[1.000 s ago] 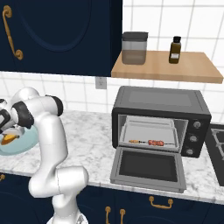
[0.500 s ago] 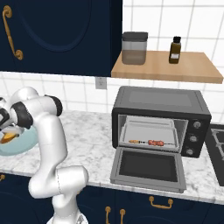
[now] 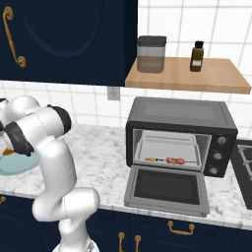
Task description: Pick up the kebab skewer and baguette bread, and place them inside the toaster oven. Close the toaster oven door and start by setting the timer.
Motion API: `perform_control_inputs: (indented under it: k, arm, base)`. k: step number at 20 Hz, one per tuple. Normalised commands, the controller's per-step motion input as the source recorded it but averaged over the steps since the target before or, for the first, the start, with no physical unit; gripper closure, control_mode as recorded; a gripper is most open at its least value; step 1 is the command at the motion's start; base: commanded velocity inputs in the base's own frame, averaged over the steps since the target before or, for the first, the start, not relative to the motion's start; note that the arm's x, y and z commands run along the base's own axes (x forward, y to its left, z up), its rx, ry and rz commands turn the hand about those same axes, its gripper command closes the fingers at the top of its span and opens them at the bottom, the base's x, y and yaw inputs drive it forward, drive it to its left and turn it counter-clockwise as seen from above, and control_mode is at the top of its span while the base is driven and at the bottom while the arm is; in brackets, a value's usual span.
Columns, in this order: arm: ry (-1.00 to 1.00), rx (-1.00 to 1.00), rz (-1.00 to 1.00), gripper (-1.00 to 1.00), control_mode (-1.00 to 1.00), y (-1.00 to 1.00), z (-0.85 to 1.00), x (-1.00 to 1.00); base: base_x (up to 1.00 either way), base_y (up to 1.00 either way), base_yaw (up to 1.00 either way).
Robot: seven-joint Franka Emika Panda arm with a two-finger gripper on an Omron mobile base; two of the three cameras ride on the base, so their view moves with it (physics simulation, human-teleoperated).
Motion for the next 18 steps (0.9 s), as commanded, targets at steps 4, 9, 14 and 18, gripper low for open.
perform_control_inputs:
  k: [4,9,14,18]
  arm:
    - [0.00,0.04,-0.16,1.00,-1.00,-1.00,0.33,-0.41]
    - [0.00,0.06,-0.22,1.00,-1.00,-1.00,0.46,-0.18]
    - [0.00,0.06,-0.26,1.00,-1.00,-1.00,0.52,-0.25]
    - [-0.03,0.03,-0.27,1.00,-1.00,-0.98,0.30,-0.56]
  base:
    - [0.00,0.00,0.00]
    - [0.00,0.00,0.00]
    - [0.00,0.00,0.00]
    - [0.00,0.00,0.00]
